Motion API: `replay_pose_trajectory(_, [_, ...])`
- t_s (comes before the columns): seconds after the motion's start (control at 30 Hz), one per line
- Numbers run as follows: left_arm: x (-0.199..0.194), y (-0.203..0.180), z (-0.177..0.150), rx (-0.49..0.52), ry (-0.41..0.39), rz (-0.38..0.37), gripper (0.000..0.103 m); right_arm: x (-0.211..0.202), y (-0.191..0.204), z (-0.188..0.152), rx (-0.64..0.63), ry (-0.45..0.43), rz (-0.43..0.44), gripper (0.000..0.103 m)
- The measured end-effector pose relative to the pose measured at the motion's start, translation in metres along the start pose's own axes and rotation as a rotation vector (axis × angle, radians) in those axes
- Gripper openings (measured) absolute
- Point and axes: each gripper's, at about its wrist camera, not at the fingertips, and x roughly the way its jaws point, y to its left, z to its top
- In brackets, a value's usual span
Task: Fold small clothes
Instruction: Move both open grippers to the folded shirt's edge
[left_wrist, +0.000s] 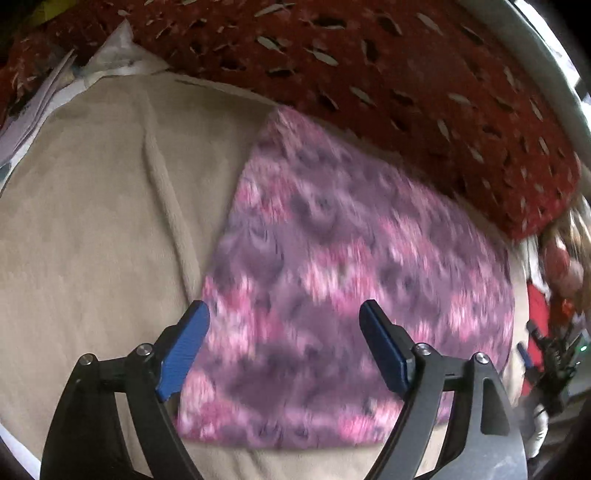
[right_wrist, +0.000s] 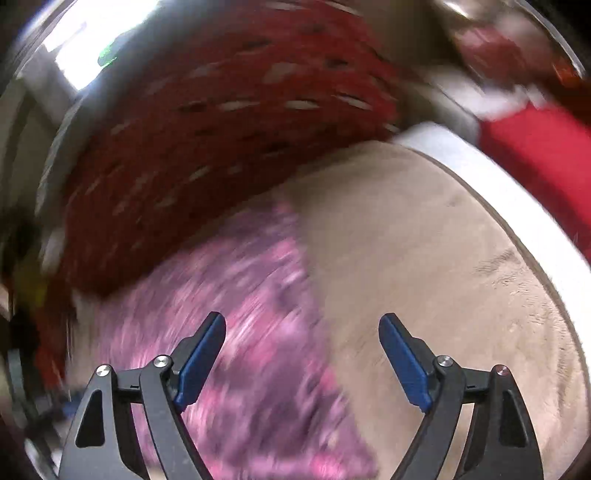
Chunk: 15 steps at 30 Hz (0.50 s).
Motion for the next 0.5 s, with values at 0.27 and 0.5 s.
replay_pose_trajectory(0.27, [0.037,-0.015,0.024,-0.001,0.034,0.002,0.083,0.059,0.026,0.027,0.015,0.102,0.093,0.011])
replay_pose_trajectory(0.5, [0.050,-0.008,0.020,0.019,0.052,-0.002,0.086,0.062,0.008,0.020,0.037,0.066,0.050,0.015])
